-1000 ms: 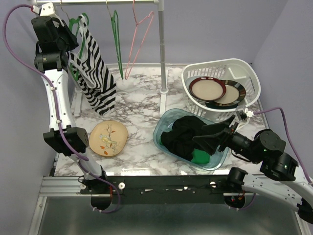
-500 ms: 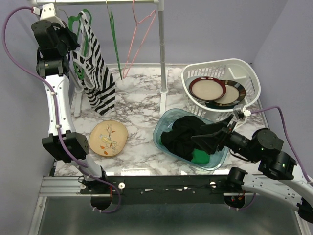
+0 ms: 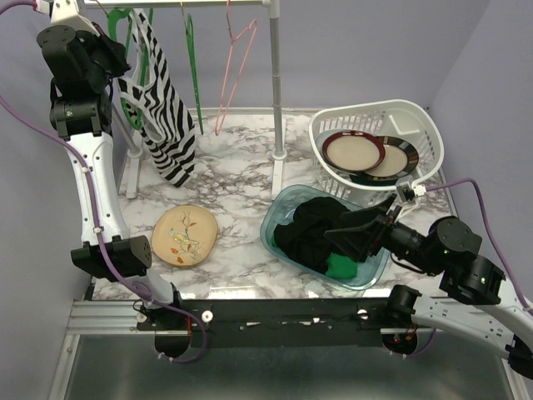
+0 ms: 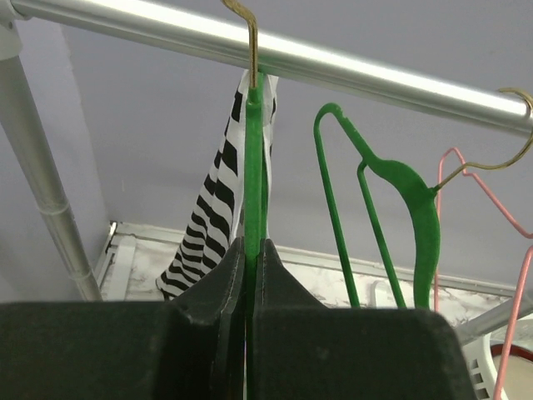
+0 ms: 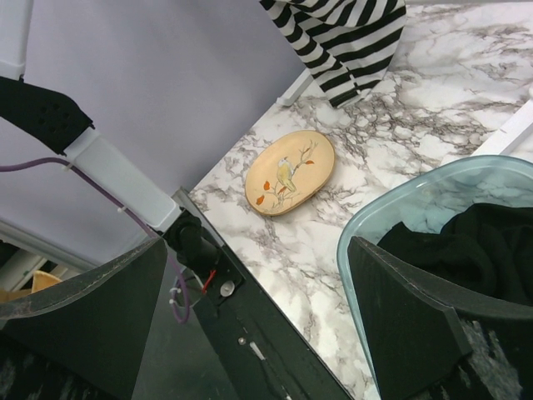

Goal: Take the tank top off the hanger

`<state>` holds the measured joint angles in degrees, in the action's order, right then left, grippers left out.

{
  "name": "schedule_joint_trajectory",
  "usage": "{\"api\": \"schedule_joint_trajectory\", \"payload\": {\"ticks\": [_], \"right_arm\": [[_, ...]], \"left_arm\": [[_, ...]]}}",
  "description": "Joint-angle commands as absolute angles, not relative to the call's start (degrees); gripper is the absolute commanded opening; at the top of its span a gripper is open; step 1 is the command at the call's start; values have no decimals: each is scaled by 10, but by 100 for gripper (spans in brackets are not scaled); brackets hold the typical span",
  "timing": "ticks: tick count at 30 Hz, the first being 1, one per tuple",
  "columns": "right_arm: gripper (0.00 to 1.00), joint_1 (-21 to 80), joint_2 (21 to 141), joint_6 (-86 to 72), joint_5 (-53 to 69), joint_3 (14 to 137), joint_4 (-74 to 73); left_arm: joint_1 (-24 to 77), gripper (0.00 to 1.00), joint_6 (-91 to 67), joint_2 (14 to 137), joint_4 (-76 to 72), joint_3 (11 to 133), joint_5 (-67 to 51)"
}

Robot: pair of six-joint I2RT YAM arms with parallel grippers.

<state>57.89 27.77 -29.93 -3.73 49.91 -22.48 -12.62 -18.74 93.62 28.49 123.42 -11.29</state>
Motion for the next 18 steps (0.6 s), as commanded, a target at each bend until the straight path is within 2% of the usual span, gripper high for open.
{"api": "schedule_joint_trajectory", "payload": {"ticks": [1,13,18], "right_arm": [[98,577,283,-302,-29,526,-241],[98,578,315,-287,-15,568,-257],[100,578,344,-279,-3,598,-259]], "left_arm": [[-125,0,-201,905,332,1236,-114],[-120,0,-214,782,352,1118,-109],[-120,0,-215,737,380,1108,-96]]}}
